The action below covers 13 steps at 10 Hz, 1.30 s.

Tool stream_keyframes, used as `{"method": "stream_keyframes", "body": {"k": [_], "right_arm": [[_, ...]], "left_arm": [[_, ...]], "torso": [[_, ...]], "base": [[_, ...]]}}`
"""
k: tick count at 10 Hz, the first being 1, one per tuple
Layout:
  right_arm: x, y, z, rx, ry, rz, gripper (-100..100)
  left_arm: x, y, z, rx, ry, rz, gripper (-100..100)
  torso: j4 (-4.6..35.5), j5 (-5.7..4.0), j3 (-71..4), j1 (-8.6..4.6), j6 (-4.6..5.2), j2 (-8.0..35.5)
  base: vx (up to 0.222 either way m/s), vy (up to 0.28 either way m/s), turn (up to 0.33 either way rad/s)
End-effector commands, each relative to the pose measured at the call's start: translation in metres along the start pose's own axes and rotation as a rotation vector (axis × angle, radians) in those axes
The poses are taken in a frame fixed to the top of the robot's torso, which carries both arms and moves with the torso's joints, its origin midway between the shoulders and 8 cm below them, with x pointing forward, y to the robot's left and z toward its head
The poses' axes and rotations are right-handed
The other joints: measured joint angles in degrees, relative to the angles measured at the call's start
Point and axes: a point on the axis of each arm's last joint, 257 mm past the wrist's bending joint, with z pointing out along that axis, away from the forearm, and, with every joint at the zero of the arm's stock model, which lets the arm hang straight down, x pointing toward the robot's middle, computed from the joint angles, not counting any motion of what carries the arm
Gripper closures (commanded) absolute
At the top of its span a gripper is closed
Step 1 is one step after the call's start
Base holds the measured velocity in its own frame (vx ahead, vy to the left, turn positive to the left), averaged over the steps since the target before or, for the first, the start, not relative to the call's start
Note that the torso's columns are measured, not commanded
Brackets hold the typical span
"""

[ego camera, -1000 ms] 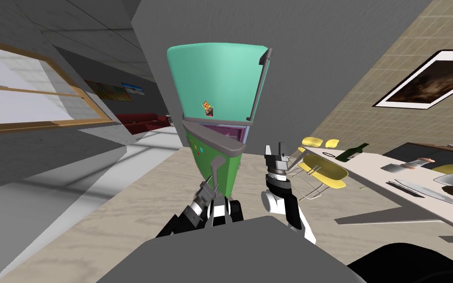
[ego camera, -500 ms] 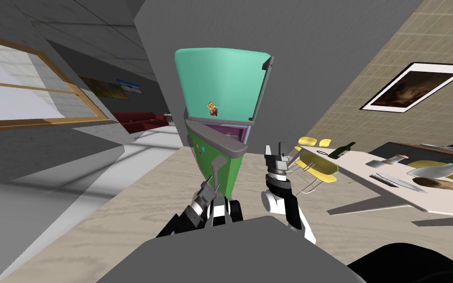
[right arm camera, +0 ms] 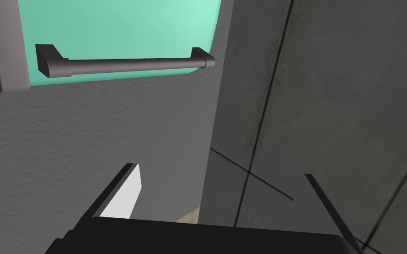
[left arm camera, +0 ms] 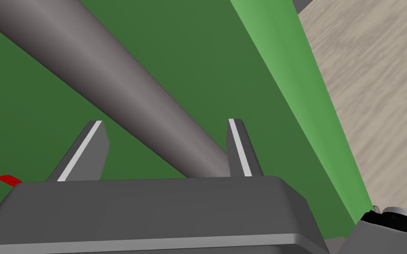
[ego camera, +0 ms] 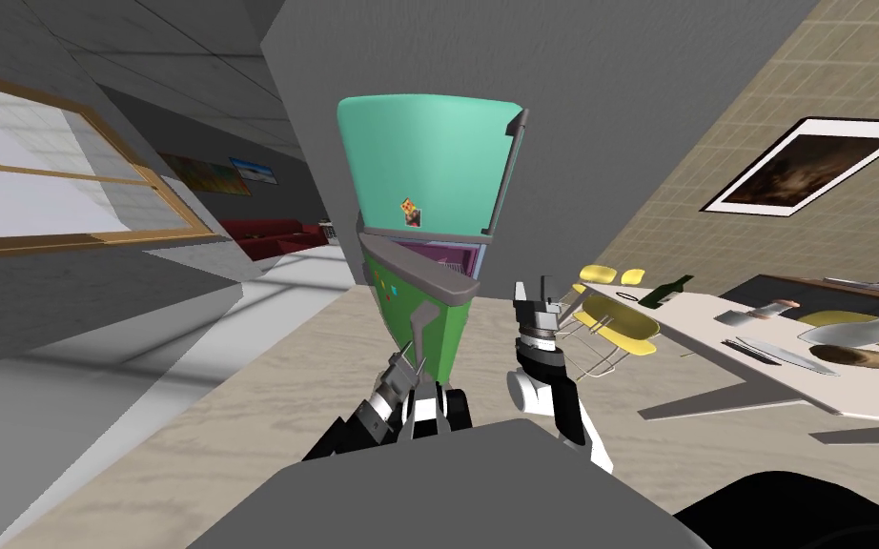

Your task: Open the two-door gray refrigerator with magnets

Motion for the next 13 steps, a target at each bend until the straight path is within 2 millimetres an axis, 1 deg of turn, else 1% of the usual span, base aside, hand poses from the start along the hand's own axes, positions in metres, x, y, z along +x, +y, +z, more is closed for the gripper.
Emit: {"method": "stream_keyframes", "body": {"k": [1,2,3,4,5,6,7,8,9,10,11,12,13], "right_arm": [[0.000,0.000,0.000,0.000,0.000,0.000,0],[0.000,0.000,0.000,0.000,0.000,0.000,0],[0.000,0.000,0.000,0.000,0.000,0.000,0],[0.000,0.000,0.000,0.000,0.000,0.000,0],[0.000,0.000,0.000,0.000,0.000,0.000,0],[0.000,0.000,0.000,0.000,0.000,0.000,0],[0.000,0.000,0.000,0.000,0.000,0.000,0],[0.000,0.000,0.000,0.000,0.000,0.000,0],[0.000,0.000,0.000,0.000,0.000,0.000,0],[0.000,0.000,0.000,0.000,0.000,0.000,0],[0.000,0.000,0.000,0.000,0.000,0.000,0],[0.000,0.000,0.000,0.000,0.000,0.000,0],[0.000,0.000,0.000,0.000,0.000,0.000,0]], "left_arm": [[0.014,0.011,0.004,-0.028,0.031,-0.005,100],[0.014,0.011,0.004,-0.028,0.031,-0.005,100],[0.017,0.015,0.004,-0.043,0.041,-0.004,100],[0.017,0.015,0.004,-0.043,0.041,-0.004,100],[0.006,0.008,0.002,-0.027,0.020,0.004,100],[0.010,0.011,0.001,-0.036,0.034,0.006,100],[0.010,0.011,0.001,-0.036,0.034,0.006,100],[0.014,0.015,0.000,-0.050,0.047,0.007,100],[0.014,0.015,0.000,-0.050,0.047,0.007,100],[0.018,0.019,-0.001,-0.064,0.059,0.007,100],[0.018,0.019,-0.001,-0.064,0.059,0.007,100],[0.022,0.024,-0.003,-0.078,0.071,0.008,100],[0.022,0.024,-0.003,-0.078,0.071,0.008,100]], "torso": [[0.0,0.11,-0.1,0.21,0.06,0.1],[0.0,0.13,-0.2,0.23,0.05,0.1],[-0.1,0.05,-0.2,-0.16,-0.02,0.1],[-0.1,0.02,-0.2,-0.20,0.07,0.1],[0.0,0.02,-0.1,-0.17,0.03,0.1],[-0.3,0.03,-0.4,-0.70,-0.23,0.1],[-0.4,0.15,-0.7,-0.33,-0.45,0.2],[-0.4,0.28,-0.8,-0.15,-0.60,0.2],[-0.4,0.29,-0.6,0.17,-0.59,0.1],[-0.4,0.28,-0.6,0.16,-0.65,0.1],[-0.4,0.26,-0.5,0.45,-0.61,0.1],[-0.4,0.26,-0.5,0.42,-0.64,0.1],[-0.4,0.25,-0.5,0.47,-0.61,0.1]], "base": [[-0.071,0.203,-0.094],[-0.084,0.148,-0.009],[-0.089,0.204,-0.104],[-0.108,0.250,-0.088],[-0.066,0.111,-0.017],[-0.035,0.192,-0.151],[-0.009,0.215,-0.102],[-0.056,0.248,-0.216],[-0.093,0.222,-0.092],[-0.087,0.257,-0.165],[-0.087,0.217,-0.099],[-0.072,0.208,-0.143],[-0.079,0.208,-0.088]]}}
